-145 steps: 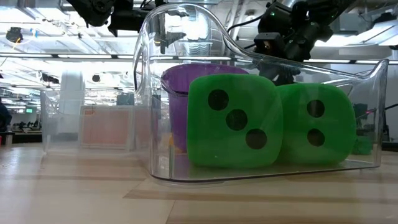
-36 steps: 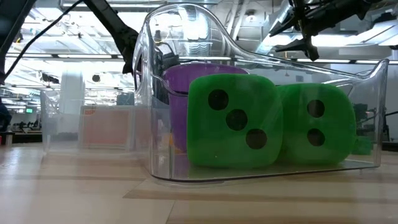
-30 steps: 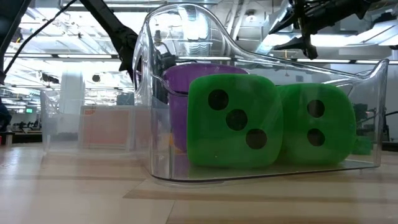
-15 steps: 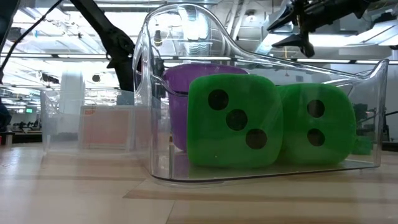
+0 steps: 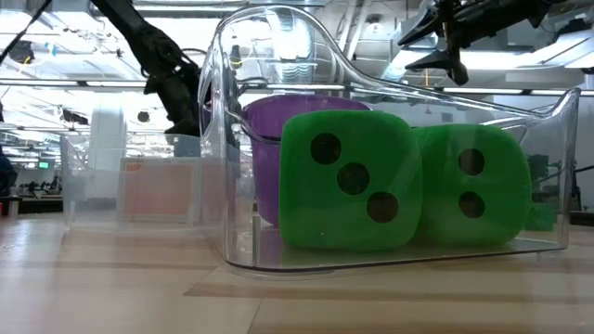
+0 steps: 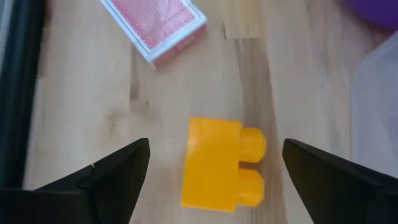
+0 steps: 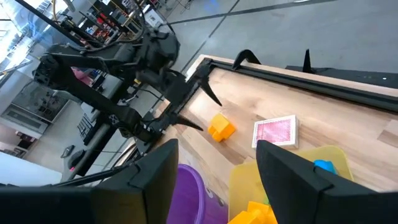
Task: Pick & Place Toys
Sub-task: Put the yellow game piece into the yellow bin
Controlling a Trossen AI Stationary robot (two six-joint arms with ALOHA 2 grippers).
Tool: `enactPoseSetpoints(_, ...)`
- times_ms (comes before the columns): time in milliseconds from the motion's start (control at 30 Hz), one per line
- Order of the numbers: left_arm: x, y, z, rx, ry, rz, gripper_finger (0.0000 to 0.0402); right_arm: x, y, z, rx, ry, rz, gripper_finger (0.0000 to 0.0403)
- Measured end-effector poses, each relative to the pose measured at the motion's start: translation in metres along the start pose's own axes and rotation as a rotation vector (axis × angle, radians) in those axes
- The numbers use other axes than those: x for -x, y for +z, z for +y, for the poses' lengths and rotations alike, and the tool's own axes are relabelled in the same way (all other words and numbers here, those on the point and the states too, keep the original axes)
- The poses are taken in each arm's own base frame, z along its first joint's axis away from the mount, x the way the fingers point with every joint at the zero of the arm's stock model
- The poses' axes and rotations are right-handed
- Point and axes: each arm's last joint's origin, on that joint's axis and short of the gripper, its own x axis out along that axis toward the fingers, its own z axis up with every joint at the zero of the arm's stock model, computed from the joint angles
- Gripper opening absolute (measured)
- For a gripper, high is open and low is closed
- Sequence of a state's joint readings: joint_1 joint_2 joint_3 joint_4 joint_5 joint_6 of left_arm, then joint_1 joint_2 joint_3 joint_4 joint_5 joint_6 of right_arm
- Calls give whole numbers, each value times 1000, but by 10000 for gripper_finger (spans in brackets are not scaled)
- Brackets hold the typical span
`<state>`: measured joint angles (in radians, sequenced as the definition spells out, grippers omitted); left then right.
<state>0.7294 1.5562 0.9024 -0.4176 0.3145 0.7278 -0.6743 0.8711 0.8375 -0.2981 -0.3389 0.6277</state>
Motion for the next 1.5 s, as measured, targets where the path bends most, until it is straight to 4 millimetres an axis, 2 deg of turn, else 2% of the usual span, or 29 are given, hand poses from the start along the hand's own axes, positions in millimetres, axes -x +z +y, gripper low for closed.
enactPoseSetpoints(367,-38,-2,-4,-48,-63,31,365,0,-1,0,-3,-4,6,209)
enactPoseSetpoints(733,-59,-8,-6,-59,-38,131,365,0,-1,0,5,-5,6,209)
enactPoseSetpoints(900,-60,-8,-6,-56,-39,132,337,0,-1,0,8,-5,6,209)
enactPoseSetpoints(1100,-59,-8,-6,-49,-17,148,259,0,-1,0,23,-4,6,209)
enactPoseSetpoints(1333,-56,-7,-3,12,39,166,259,0,-1,0,32,-4,6,209)
enactPoseSetpoints(1500,-38,-1,2,9,137,160,258,0,-1,0,35,-4,6,209)
